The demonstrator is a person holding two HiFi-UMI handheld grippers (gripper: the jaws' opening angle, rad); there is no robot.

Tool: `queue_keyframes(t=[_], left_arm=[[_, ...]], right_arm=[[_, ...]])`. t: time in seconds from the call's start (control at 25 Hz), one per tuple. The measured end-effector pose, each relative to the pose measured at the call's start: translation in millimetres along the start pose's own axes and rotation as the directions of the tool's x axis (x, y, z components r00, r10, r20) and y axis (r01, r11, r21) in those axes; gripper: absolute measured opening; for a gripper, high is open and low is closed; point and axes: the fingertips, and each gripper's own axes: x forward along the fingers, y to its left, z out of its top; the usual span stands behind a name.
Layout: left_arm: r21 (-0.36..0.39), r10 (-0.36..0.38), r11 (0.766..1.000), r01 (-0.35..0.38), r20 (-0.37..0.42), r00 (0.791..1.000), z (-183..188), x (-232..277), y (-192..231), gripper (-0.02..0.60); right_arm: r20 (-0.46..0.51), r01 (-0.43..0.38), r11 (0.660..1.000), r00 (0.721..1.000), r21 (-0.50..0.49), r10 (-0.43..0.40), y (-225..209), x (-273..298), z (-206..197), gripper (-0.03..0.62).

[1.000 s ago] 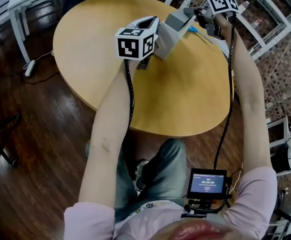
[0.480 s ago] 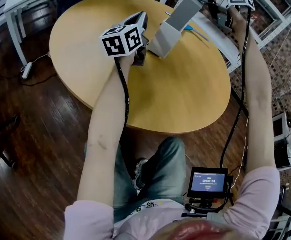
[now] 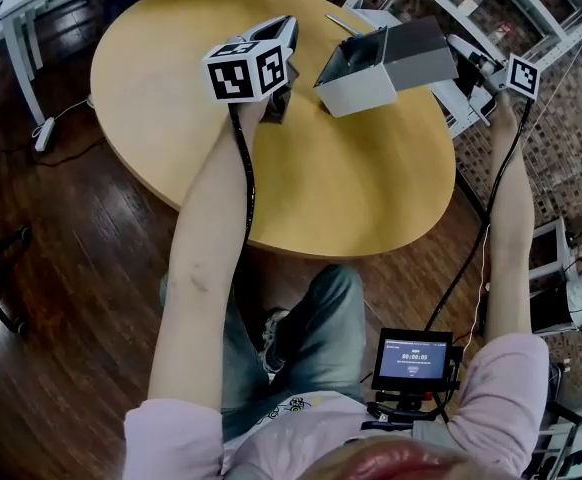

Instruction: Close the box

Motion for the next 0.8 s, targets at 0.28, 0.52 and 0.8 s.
queue_keyframes(t=[0.28,0.52,0.8], left_arm=[[0.004,-0.013,1.0,0.013,0.005,1.0,1.9,-4.6,0.9,0.002],[0.001,-0.016,1.0,0.016,0.001,1.0,2.2,-3.0,2.3,0.002],[0.012,-0.022,1.0,0.022,-0.004,1.0,3.7,-5.2,4.4,0.002]], right_arm=[[0.22,-0.073,0.976,0.975,0.203,0.027,-61.6,-86.5,-71.8,0.074],[0.225,-0.082,0.945,0.974,0.315,0.009,-90.5,-123.3,-138.3,0.075],[0.006,0.069,0.969,0.997,0.239,-0.072,-96.8,-153.3,-204.5,0.075]])
